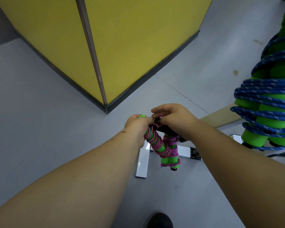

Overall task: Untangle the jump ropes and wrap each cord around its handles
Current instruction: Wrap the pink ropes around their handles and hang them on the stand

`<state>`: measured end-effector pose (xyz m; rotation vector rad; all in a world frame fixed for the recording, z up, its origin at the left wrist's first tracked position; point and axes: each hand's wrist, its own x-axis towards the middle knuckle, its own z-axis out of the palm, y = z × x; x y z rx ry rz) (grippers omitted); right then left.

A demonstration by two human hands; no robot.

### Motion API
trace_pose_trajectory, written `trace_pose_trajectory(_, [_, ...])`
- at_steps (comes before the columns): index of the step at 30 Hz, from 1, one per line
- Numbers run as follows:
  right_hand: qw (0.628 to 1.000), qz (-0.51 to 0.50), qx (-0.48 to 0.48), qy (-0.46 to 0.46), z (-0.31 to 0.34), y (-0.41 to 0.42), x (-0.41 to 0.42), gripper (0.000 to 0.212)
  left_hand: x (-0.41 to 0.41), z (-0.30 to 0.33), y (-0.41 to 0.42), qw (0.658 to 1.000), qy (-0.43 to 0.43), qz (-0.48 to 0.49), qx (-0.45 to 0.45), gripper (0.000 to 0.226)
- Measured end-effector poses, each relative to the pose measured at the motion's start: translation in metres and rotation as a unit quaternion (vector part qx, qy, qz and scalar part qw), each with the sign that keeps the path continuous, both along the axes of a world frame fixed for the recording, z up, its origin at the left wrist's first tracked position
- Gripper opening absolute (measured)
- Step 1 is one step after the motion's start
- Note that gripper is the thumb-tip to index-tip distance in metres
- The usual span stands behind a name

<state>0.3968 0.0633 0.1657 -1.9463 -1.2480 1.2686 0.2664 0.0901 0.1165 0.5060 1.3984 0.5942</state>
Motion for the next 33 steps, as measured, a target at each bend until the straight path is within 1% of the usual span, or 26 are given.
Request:
trace_pose_trajectory(3, [1.0,-0.014,0.018,-0.008,-0.003,-0.006,-0.002,0.038,0.001,0.0,0.002,1.0,0.009,-0.011,0.009,0.02])
trace_pose_trajectory(5, [0.999,0.001,0.03,-0.042,-0.008,-0.008,-0.005,0.036,0.0,0.0,0.002,1.0,0.008,-0.018,0.016,0.021])
trace_pose_trajectory(7, [0.989,0.058,0.049,-0.129,-0.014,-0.007,-0.006,0.036,-0.002,0.001,0.0,0.999,0.01,-0.016,0.03,0.025])
trace_pose_trajectory(9, [0.968,0.108,0.05,-0.219,-0.018,-0.005,-0.003,0.037,-0.002,-0.001,-0.002,0.998,0.039,-0.026,0.051,0.026])
trace_pose_trajectory(12, [0.948,0.147,0.029,-0.282,-0.019,-0.008,0.003,0.038,-0.002,-0.001,-0.006,0.993,0.067,-0.052,0.083,0.027])
trace_pose_trajectory(13, [0.943,0.153,0.02,-0.294,-0.018,-0.01,0.003,0.042,-0.002,0.0,-0.006,0.99,0.077,-0.064,0.096,0.027])
trace_pose_trajectory(15, [0.938,0.159,0.01,-0.309,-0.018,-0.013,0.006,0.054,-0.002,0.001,-0.005,0.982,0.102,-0.094,0.13,0.026])
trace_pose_trajectory(16, [0.935,0.167,0.007,-0.313,-0.017,-0.014,0.006,0.054,-0.003,0.001,-0.005,0.976,0.117,-0.11,0.148,0.026])
trace_pose_trajectory(19, [0.932,0.181,0.006,-0.314,-0.013,-0.011,0.007,0.042,-0.006,-0.004,-0.008,0.96,0.146,-0.148,0.189,0.027])
trace_pose_trajectory(22, [0.934,0.186,0.002,-0.304,-0.005,-0.009,0.007,0.035,-0.011,-0.006,-0.011,0.947,0.161,-0.178,0.215,0.023])
trace_pose_trajectory(28, [0.926,0.203,0.007,-0.319,-0.003,-0.006,0.005,0.025,-0.017,-0.003,-0.003,0.92,0.192,-0.248,0.234,0.019])
trace_pose_trajectory(31, [0.917,0.219,0.021,-0.332,-0.007,-0.006,0.006,0.02,-0.02,-0.002,0.002,0.895,0.221,-0.294,0.253,0.02])
trace_pose_trajectory(33, [0.914,0.219,0.032,-0.34,-0.012,-0.007,0.007,0.024,-0.022,-0.004,0.005,0.869,0.248,-0.329,0.276,0.024])
